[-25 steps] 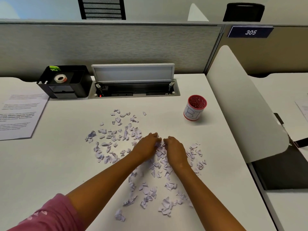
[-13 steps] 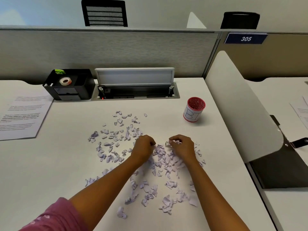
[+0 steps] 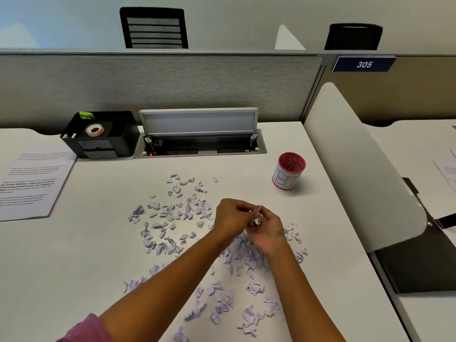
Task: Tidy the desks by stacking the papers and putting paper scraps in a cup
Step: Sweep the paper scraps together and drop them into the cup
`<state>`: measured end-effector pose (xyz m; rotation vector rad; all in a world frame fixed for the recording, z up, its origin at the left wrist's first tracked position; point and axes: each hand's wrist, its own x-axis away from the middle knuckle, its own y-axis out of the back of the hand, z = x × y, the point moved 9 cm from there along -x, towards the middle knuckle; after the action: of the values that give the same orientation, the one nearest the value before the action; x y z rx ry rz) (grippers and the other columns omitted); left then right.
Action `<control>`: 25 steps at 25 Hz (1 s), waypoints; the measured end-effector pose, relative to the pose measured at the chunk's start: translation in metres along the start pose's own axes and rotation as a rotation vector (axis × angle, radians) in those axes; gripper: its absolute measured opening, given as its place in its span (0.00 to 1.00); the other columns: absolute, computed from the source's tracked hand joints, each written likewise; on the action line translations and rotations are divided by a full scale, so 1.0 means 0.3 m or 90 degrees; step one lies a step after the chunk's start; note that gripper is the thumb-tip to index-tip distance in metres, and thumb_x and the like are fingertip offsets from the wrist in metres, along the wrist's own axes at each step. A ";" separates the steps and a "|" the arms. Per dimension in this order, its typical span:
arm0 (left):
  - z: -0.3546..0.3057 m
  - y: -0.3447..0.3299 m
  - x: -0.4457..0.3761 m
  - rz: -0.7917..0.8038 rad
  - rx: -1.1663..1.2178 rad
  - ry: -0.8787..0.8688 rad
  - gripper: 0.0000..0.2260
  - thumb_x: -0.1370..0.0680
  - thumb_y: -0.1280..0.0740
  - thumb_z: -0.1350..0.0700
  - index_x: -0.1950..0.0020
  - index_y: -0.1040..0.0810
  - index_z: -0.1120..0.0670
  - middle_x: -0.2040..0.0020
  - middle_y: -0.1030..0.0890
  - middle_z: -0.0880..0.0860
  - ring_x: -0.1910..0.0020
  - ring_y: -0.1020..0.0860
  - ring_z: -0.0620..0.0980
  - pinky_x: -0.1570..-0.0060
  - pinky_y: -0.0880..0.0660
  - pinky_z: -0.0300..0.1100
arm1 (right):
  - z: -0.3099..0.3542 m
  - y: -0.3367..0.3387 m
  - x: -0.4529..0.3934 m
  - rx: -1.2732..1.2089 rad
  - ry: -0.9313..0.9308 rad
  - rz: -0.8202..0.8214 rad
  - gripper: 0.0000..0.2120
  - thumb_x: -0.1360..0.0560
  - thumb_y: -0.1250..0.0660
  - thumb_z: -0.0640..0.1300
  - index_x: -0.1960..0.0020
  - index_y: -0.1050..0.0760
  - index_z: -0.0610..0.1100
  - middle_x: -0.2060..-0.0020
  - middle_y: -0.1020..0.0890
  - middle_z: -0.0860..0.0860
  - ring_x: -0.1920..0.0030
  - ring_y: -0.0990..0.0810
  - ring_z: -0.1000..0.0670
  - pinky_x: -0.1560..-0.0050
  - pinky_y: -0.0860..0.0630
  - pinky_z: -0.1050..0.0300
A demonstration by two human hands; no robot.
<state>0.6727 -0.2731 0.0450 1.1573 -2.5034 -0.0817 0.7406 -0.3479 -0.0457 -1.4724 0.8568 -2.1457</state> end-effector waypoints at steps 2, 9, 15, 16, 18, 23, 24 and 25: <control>0.006 -0.020 0.002 -0.012 -0.013 -0.009 0.08 0.29 0.24 0.61 0.52 0.13 0.51 0.57 0.14 0.47 0.57 0.16 0.41 0.53 0.21 0.36 | -0.007 -0.007 -0.013 -0.038 -0.014 0.013 0.08 0.20 0.39 0.40 0.52 0.23 0.38 0.55 0.22 0.43 0.48 0.23 0.46 0.30 0.33 0.58; -0.031 -0.056 -0.009 0.058 0.126 -0.023 0.14 0.23 0.35 0.62 0.41 0.17 0.50 0.46 0.16 0.46 0.45 0.19 0.42 0.40 0.23 0.41 | 0.020 -0.039 -0.013 -0.093 0.001 0.006 0.14 0.17 0.43 0.41 0.40 0.23 0.37 0.43 0.19 0.41 0.39 0.21 0.44 0.34 0.28 0.52; 0.070 0.072 -0.079 0.012 -0.220 -0.133 0.12 0.20 0.36 0.57 0.39 0.21 0.50 0.39 0.21 0.45 0.39 0.24 0.43 0.42 0.30 0.35 | 0.151 -0.077 0.019 -0.158 0.054 0.014 0.13 0.17 0.43 0.39 0.51 0.23 0.34 0.55 0.19 0.40 0.53 0.20 0.46 0.46 0.22 0.58; 0.122 0.073 -0.095 0.053 -0.310 -0.133 0.14 0.20 0.36 0.54 0.34 0.24 0.50 0.33 0.24 0.47 0.34 0.28 0.46 0.38 0.33 0.38 | 0.199 -0.091 0.018 -0.144 0.072 0.018 0.13 0.17 0.43 0.39 0.52 0.23 0.34 0.56 0.19 0.41 0.55 0.20 0.47 0.50 0.21 0.59; 0.212 0.056 -0.111 0.159 -0.476 -0.149 0.22 0.19 0.37 0.49 0.25 0.33 0.50 0.24 0.35 0.48 0.24 0.39 0.49 0.28 0.38 0.45 | 0.317 -0.134 0.014 -0.118 0.124 0.028 0.13 0.18 0.43 0.39 0.55 0.23 0.35 0.61 0.18 0.42 0.58 0.20 0.49 0.57 0.18 0.60; 0.226 0.056 -0.124 0.210 -0.533 -0.200 0.26 0.19 0.36 0.49 0.22 0.38 0.50 0.21 0.43 0.46 0.21 0.48 0.47 0.25 0.44 0.47 | 0.622 -0.268 -0.021 0.001 0.278 0.036 0.15 0.16 0.45 0.42 0.56 0.25 0.37 0.68 0.18 0.45 0.68 0.19 0.52 0.64 0.20 0.63; 0.225 0.060 -0.128 0.212 -0.522 -0.197 0.25 0.19 0.36 0.50 0.23 0.37 0.50 0.21 0.43 0.46 0.21 0.48 0.47 0.25 0.45 0.46 | 0.664 -0.292 -0.032 0.046 0.310 0.037 0.17 0.16 0.46 0.43 0.57 0.25 0.38 0.66 0.19 0.46 0.67 0.20 0.52 0.64 0.21 0.63; 0.231 0.062 -0.131 0.218 -0.514 -0.195 0.25 0.19 0.36 0.51 0.23 0.37 0.49 0.21 0.43 0.46 0.21 0.48 0.46 0.25 0.45 0.47 | 0.698 -0.310 -0.048 0.100 0.344 0.031 0.18 0.16 0.46 0.44 0.57 0.24 0.39 0.65 0.20 0.47 0.66 0.21 0.52 0.63 0.23 0.63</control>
<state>0.6572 -0.2388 -0.0276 0.3986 -2.4584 -1.1232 0.9423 -0.3252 0.0617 -0.7903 0.8543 -2.5473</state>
